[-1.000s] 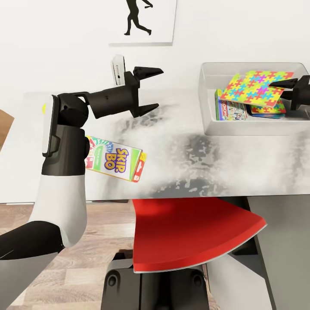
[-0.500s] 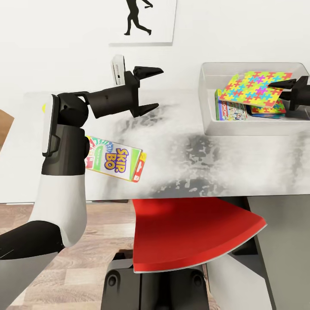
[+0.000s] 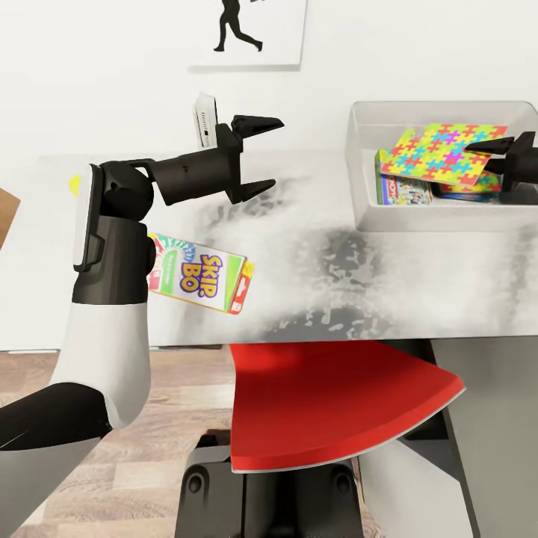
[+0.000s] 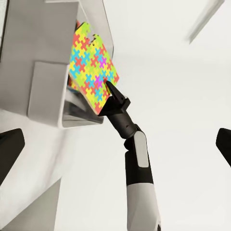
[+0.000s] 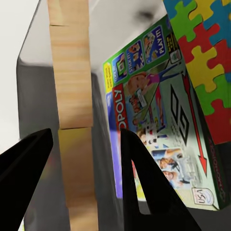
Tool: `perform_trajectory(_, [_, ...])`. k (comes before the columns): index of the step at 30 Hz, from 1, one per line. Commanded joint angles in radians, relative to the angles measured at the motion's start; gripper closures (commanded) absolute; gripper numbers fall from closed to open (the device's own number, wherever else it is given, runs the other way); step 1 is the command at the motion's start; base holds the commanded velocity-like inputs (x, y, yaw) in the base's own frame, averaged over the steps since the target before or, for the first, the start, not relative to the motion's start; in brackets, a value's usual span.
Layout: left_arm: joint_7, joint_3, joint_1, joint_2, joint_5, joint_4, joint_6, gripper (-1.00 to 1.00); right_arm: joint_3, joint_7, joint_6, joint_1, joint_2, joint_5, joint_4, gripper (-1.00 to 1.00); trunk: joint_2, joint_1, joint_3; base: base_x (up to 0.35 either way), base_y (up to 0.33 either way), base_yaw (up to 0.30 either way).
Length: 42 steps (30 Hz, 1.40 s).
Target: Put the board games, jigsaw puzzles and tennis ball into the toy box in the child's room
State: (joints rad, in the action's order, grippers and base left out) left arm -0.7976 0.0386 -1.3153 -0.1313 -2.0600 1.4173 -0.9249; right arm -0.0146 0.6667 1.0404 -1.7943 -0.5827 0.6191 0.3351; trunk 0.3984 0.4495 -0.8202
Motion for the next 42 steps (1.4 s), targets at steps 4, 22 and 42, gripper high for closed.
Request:
perform_trajectory(4, [-0.01,-0.001,-0.001,-0.001,-0.009,0.0,-0.001,-1.0,-0.003,0.006,0.001,-0.001,0.0,-0.006,0.0,1.0,0.002,0.001,-0.005,0.0,0.0,0.0])
perform_trajectory(22, [-0.01,-0.001,-0.001,-0.001,-0.009,-0.001,-0.001,-1.0,-0.005,0.007,-0.002,-0.002,-0.001,-0.006,0.002,1.0,0.002,0.001,-0.008,0.0,0.0,0.0])
perform_trajectory(42, [-0.01,-0.001,-0.001,-0.001,-0.009,-0.001,-0.001,-1.0,-0.005,0.007,-0.002,-0.002,-0.001,-0.006,0.002,1.0,0.002,0.001,-0.008,0.0,0.0,0.0])
